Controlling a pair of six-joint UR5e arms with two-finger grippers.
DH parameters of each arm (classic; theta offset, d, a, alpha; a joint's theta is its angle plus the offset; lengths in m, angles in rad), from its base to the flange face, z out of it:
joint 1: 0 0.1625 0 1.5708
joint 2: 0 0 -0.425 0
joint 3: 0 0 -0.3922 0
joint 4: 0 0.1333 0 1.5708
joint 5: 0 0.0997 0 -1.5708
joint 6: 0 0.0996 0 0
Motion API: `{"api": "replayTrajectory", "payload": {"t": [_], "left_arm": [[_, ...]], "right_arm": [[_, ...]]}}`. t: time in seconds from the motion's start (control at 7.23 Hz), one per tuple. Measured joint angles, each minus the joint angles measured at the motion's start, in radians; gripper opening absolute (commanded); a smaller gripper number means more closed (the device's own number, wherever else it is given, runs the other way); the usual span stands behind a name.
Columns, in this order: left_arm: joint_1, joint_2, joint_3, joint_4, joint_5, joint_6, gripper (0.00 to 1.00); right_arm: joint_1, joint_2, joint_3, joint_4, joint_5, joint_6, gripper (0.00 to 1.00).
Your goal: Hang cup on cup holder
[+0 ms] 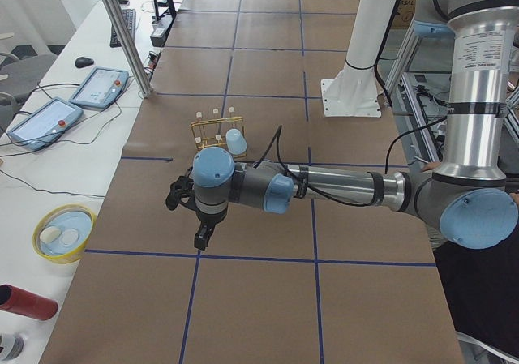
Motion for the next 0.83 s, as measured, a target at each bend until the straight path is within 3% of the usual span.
{"api": "replayTrajectory", "payload": {"t": [0.83], "left_arm": [[-0.013,-0.043,0.064,0.143,0.012,0.032,1.0]], "right_arm": [[-0.001,0.0,0.0,0.0,0.0,0.0,1.0]]}}
